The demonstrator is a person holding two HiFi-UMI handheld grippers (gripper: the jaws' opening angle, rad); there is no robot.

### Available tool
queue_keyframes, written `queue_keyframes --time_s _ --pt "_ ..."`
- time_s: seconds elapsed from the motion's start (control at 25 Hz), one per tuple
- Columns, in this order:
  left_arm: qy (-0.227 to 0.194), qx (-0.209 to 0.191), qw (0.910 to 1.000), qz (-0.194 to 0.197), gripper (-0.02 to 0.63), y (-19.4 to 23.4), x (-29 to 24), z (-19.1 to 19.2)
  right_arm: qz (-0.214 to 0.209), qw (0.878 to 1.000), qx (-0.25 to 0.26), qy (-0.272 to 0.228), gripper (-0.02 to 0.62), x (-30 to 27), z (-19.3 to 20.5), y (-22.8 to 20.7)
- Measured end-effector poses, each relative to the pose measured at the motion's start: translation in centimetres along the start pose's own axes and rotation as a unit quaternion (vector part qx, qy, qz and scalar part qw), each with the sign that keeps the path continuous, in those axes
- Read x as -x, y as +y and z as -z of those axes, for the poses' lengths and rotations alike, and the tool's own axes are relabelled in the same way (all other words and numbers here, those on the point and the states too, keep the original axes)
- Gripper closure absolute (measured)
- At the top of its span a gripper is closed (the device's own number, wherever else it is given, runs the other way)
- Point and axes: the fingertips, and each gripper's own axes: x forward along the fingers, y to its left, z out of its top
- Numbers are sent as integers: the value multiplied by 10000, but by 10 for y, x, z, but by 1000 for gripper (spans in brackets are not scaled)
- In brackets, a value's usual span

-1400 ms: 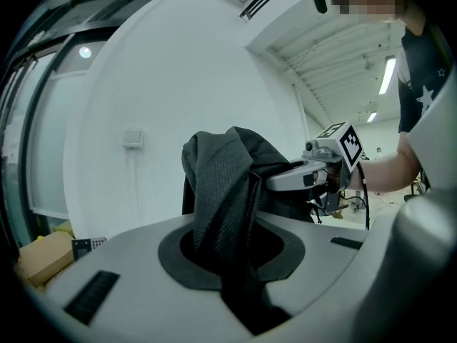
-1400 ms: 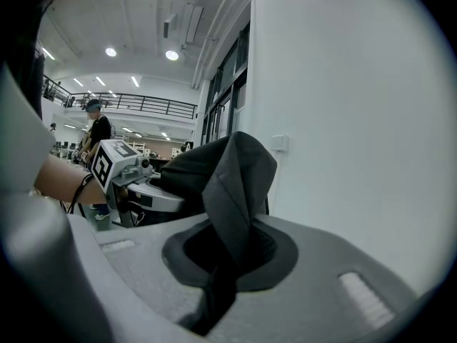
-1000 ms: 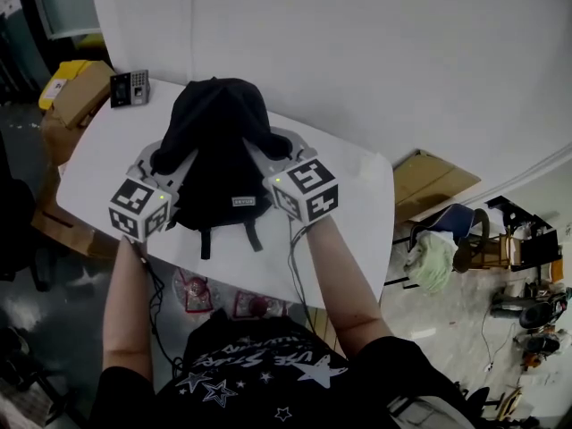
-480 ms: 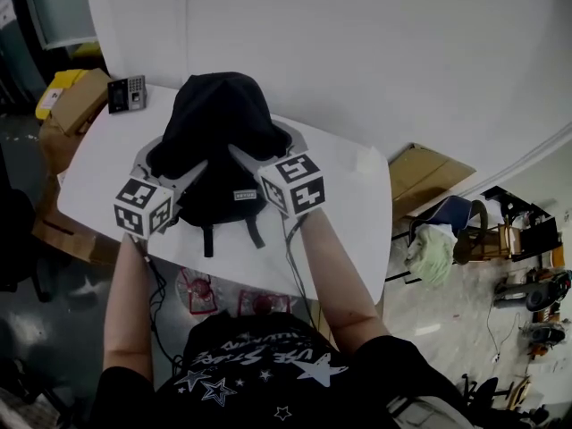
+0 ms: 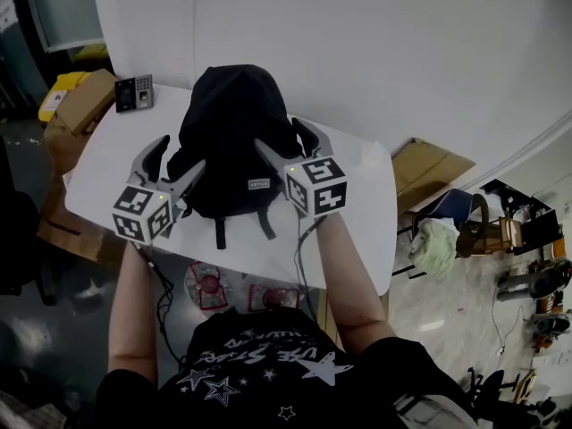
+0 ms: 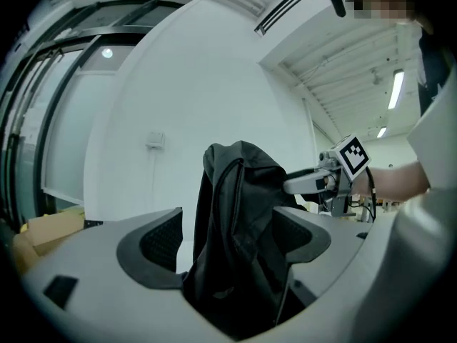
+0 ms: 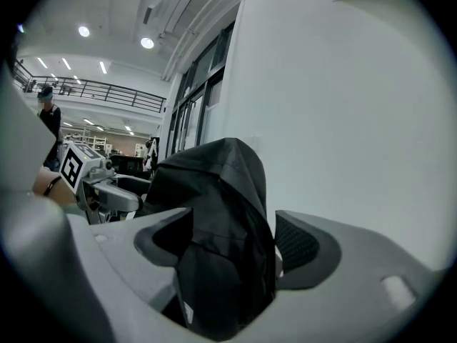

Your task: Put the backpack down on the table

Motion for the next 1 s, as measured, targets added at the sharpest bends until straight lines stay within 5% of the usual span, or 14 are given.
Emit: queue_keyframes --time_s 0.28,0.6,0.72,1.0 --pt "62 -285 9995 95 233 -13 25 8 395 9986 -219 -268 241 37 4 13" --pt "168 -162 9984 511 236 -44 44 28 59 9994 -301 -141 247 56 25 59" --pt "85 -62 9992 389 248 -50 53 32 -39 9997 -229 -103 361 59 32 68" --pt "193 33 9997 166 442 -70 72 38 -450 9984 -309 -168 538 74 34 90"
